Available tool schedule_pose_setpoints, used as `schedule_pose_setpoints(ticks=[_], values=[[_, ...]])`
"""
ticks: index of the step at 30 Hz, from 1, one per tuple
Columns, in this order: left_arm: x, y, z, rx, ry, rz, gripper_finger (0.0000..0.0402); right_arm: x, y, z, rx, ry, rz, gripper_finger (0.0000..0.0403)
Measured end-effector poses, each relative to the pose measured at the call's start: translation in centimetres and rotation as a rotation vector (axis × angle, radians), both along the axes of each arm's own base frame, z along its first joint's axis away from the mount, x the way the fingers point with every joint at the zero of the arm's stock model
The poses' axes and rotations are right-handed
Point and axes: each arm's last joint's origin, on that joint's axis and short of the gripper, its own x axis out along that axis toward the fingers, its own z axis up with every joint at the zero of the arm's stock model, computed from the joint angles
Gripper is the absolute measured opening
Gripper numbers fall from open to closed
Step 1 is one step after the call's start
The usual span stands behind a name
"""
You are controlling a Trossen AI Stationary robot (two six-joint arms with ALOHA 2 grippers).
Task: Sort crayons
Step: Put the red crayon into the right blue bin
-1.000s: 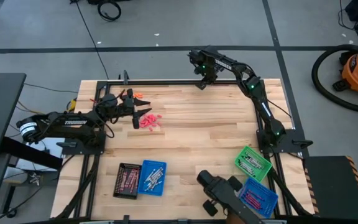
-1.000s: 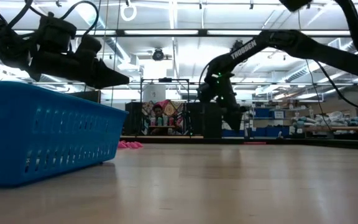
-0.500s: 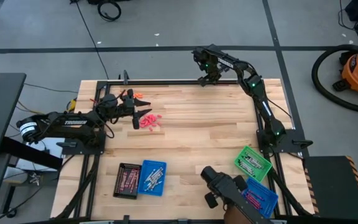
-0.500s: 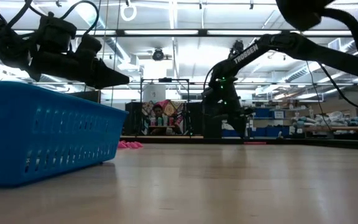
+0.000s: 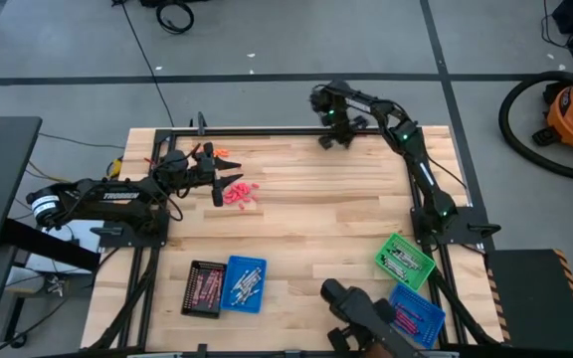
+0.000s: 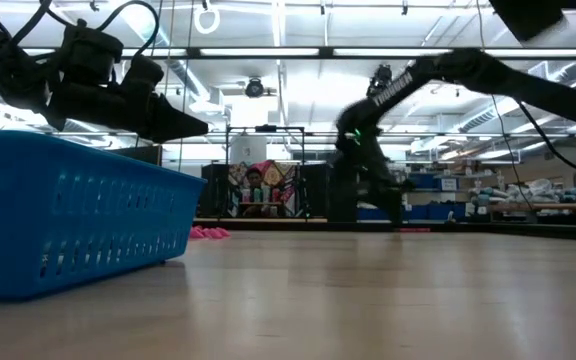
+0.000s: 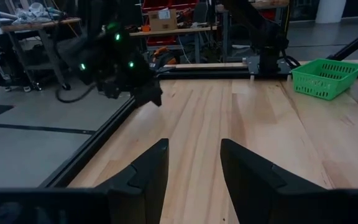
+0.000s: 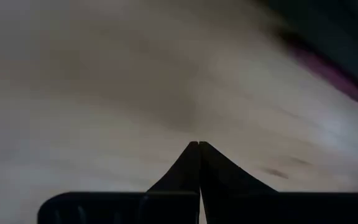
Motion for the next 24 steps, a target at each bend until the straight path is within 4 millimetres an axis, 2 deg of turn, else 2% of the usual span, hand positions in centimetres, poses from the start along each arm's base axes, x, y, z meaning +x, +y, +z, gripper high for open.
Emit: schedule_pose_setpoints(ticks=[2,4,8,13,24], values=[[0.0,0.0,0.0,0.0,0.001,0.0,0.0155,1.0,0.9,1.3,-0.042,-0.028,0.049,0.0006],[0.0,0.0,0.0,0.0,0.001,0.0,0.0155,1.0,0.7,1.9,-0.107,-0.003,0.067,0.0006],[0.0,0.0,0.0,-0.002,0.003,0.0,0.0155,-0.7,-0.8,1.6,-0.211,0.121,0.007,0.0006],[0.0,0.0,0.0,-0.004,0.001,0.0,0.0155,-1.5,-2.1,0.9,-0.255,0.09,-0.063,0.0006],[0.0,0.0,0.0,0.003,-0.003,-0.001,0.0155,-2.2,-2.9,-0.2,-0.3,0.08,-0.074,0.0005]])
